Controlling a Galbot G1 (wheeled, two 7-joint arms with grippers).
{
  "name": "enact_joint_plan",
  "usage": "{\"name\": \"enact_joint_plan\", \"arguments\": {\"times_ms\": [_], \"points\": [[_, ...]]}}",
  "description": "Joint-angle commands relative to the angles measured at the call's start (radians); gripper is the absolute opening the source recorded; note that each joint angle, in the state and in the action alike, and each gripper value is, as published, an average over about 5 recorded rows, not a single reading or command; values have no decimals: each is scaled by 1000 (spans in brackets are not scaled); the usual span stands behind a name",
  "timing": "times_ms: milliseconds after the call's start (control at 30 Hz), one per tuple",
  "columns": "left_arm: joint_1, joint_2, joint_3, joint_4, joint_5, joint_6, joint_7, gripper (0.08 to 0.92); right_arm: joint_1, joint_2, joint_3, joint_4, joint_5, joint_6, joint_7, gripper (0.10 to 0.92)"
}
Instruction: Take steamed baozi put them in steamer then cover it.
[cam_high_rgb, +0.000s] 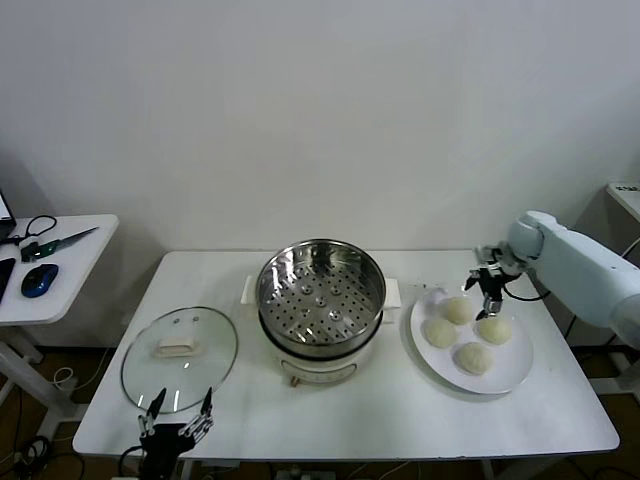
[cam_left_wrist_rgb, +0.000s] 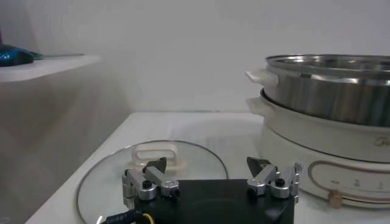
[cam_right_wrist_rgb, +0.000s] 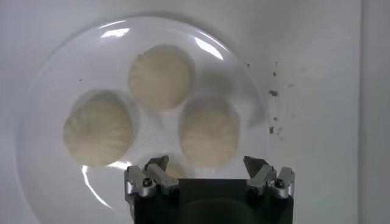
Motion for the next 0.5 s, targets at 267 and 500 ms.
{"name": "enact_joint_plan", "arguments": {"times_ms": [267,500], "points": [[2,0,3,4,0,-1,-1,823,-49,103,70,-122,-39,-3,17,817],[1,-3,4,0,0,1,-2,823,-24,101,56,-118,-42,4,13,694]]}}
